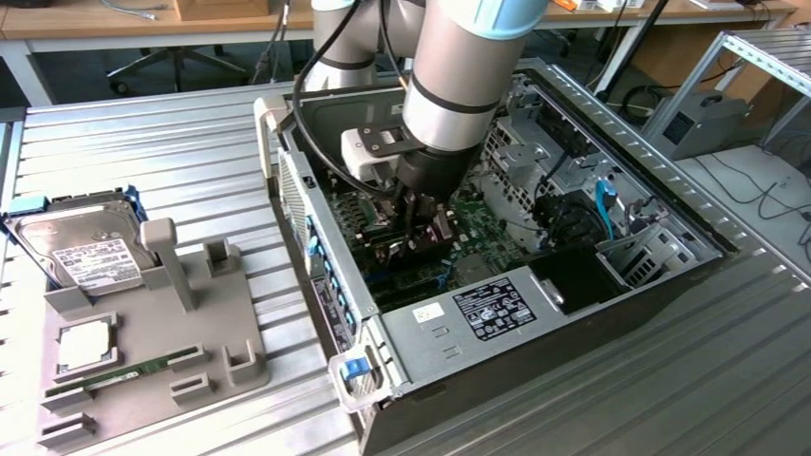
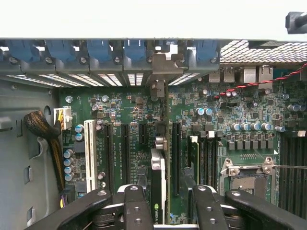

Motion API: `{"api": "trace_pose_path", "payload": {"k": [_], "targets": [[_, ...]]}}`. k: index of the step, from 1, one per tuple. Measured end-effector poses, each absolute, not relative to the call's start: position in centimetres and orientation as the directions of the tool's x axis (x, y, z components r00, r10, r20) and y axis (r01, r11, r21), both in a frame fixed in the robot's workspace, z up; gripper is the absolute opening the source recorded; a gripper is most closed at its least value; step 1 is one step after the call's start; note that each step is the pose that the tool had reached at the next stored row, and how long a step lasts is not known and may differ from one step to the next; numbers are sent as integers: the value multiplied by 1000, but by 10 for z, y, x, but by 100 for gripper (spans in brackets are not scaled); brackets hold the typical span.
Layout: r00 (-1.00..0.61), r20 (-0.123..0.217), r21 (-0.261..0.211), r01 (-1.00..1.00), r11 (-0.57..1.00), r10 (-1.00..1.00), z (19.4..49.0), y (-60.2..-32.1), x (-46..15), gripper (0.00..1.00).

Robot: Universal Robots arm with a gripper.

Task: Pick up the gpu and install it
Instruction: 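Insert the gpu into the slot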

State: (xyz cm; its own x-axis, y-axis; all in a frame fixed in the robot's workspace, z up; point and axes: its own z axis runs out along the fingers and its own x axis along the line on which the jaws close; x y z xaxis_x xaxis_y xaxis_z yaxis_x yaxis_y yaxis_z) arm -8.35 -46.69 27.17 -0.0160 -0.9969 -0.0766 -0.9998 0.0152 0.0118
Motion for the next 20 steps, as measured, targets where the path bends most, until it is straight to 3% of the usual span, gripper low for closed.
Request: {"api": "trace_pose_path", "payload": {"k": [2, 4, 20], "targets": [[-16, -76, 12, -1000, 15, -997, 267, -467, -84, 40], [-16, -76, 12, -1000, 15, -997, 267, -467, -84, 26], [-15, -76, -6, -1000, 15, -997, 267, -467, -93, 26]]}}
